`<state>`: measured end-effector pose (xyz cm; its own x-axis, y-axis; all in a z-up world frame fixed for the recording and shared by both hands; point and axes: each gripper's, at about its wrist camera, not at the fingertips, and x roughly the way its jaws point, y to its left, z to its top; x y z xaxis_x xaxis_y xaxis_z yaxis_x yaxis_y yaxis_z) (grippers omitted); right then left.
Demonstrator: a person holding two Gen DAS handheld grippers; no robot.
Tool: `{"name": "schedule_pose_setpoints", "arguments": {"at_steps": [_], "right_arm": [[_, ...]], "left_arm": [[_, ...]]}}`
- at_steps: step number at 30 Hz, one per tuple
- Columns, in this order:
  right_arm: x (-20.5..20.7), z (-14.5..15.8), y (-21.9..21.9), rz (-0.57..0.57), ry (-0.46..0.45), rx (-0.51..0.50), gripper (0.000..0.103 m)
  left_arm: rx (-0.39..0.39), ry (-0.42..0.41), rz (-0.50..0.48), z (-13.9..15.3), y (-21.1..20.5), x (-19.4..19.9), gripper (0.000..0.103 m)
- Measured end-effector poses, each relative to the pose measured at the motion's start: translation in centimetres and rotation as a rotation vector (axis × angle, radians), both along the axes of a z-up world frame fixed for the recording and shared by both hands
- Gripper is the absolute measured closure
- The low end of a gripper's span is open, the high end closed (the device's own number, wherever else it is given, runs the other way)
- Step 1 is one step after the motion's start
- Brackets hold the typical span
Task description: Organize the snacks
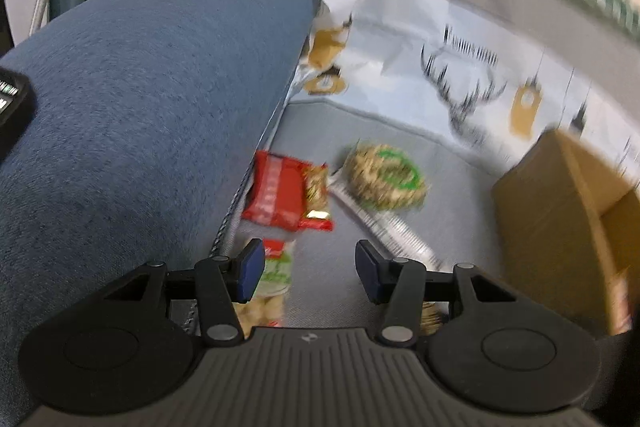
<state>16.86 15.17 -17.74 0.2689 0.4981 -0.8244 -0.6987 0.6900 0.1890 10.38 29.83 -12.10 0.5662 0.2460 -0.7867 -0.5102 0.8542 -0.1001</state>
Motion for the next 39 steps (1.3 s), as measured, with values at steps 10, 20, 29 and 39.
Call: {"name": "schedule_pose_setpoints", "arguments": {"at_steps": [10, 20, 29, 39], "right_arm": [[-2.8, 1.1, -4.2, -0.194, 0.029, 0.011, 0.062], [-3.0, 0.3, -5.2, -0.167, 0.087, 0.001, 0.062], [-3.3, 0.5, -5.0, -0.135, 0.079, -0.011, 0.062], [-3.3, 0.0, -4.4, -0.114, 0.067, -0.042, 0.062]], "left_arm": [[0.154, 0.301, -0.042, -4.6, -1.7, 2.2, 0.051], [0.197, 0.251, -0.023, -3.5, -1.4, 1.5, 0.100], [0.261, 0.291, -0.056, -3.7, -2.7, 1.7, 0.076], [0.312, 0.351, -0.072, -5.0, -2.9, 2.1, 0.086]]}}
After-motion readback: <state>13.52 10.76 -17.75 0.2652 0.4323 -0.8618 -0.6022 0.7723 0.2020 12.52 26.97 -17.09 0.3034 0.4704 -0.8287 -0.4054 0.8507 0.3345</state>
